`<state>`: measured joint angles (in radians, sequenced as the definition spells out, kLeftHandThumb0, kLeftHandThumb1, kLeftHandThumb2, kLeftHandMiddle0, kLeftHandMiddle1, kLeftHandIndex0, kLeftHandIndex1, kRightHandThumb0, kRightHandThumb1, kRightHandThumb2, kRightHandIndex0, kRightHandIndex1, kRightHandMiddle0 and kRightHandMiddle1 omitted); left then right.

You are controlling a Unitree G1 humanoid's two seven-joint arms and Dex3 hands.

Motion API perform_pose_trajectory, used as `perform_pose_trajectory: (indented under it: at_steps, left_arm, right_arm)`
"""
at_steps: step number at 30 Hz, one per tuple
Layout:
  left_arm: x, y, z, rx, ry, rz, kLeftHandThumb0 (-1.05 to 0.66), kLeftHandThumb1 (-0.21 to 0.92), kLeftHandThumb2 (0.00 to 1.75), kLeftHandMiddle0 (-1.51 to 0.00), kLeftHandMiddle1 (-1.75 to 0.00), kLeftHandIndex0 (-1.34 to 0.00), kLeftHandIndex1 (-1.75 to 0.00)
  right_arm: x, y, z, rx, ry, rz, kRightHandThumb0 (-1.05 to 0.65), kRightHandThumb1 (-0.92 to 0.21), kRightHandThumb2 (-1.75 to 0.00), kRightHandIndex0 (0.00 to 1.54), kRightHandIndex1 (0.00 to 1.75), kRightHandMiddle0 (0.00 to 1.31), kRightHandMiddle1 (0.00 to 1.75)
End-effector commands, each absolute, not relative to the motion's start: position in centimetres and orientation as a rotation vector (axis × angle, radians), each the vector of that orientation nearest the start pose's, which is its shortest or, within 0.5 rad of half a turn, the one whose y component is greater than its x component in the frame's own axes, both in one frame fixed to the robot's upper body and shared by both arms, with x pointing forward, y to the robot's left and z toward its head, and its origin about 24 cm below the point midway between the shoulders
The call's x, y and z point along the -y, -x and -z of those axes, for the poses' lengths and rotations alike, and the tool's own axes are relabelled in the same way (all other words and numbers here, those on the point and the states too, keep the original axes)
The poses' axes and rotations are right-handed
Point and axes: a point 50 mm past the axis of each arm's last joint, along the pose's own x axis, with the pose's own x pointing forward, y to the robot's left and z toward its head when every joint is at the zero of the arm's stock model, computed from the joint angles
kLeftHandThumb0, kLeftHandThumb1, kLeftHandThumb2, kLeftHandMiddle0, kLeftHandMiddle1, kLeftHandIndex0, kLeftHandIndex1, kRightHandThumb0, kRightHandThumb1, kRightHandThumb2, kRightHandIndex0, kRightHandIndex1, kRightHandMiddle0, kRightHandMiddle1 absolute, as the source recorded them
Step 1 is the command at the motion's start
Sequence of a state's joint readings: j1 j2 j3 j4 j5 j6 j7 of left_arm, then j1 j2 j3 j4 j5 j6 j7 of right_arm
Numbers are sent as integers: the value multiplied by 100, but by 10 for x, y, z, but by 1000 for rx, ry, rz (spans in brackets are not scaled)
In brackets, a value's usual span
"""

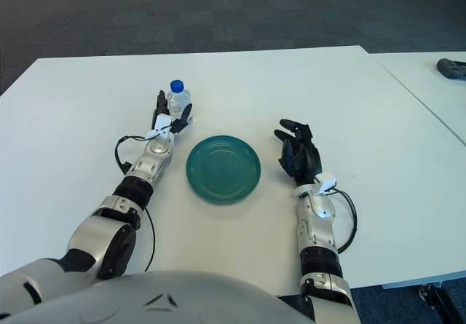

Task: Put the bottle into the plate.

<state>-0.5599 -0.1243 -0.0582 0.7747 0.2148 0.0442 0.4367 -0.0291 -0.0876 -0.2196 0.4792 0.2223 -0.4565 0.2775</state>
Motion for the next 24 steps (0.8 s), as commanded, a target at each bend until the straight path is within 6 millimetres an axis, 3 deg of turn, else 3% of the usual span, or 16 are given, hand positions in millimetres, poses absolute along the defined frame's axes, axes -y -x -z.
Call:
perform_pose_trajectory:
  at_steps: [1,13,18,19,21,22,24]
  left_arm:
    - [-77,-339,-29,-198,-311,-185,-105,92,41,0,0,0,0]
    - [-77,-350,-29,-213,-423,-282,-105,92,39,-9,-4,-6,-4]
    - [-80,-356,-39,-131,-666,-378,-105,92,33,-25,-11,-1,-67]
    - [-81,-357,-42,-110,-730,-400,-105,92,29,-22,-36,-1,-79]
    - [-83,-360,-47,-88,-842,-428,-105,92,20,-15,-111,0,-116]
    - [-84,-361,-48,-86,-880,-433,-105,92,17,-15,-134,0,-127]
    - [-85,-363,-51,-80,-955,-426,-105,92,13,-22,-154,0,-139]
  right_arm:
    - [210,-212,44,-99,-175,73,-68,-92,-69,60,94,10,114]
    - [200,-210,43,-76,-189,69,-64,-92,-67,62,97,11,115]
    - [193,-208,43,-62,-206,54,-65,-92,-67,64,100,14,116]
    - [192,-207,43,-60,-209,51,-65,-92,-67,64,101,14,116]
    - [191,-207,43,-56,-215,48,-66,-92,-66,63,101,14,117]
    - [190,-206,43,-54,-217,47,-66,-92,-66,63,102,13,117]
    - [189,-206,43,-49,-221,46,-65,-92,-65,63,102,13,117]
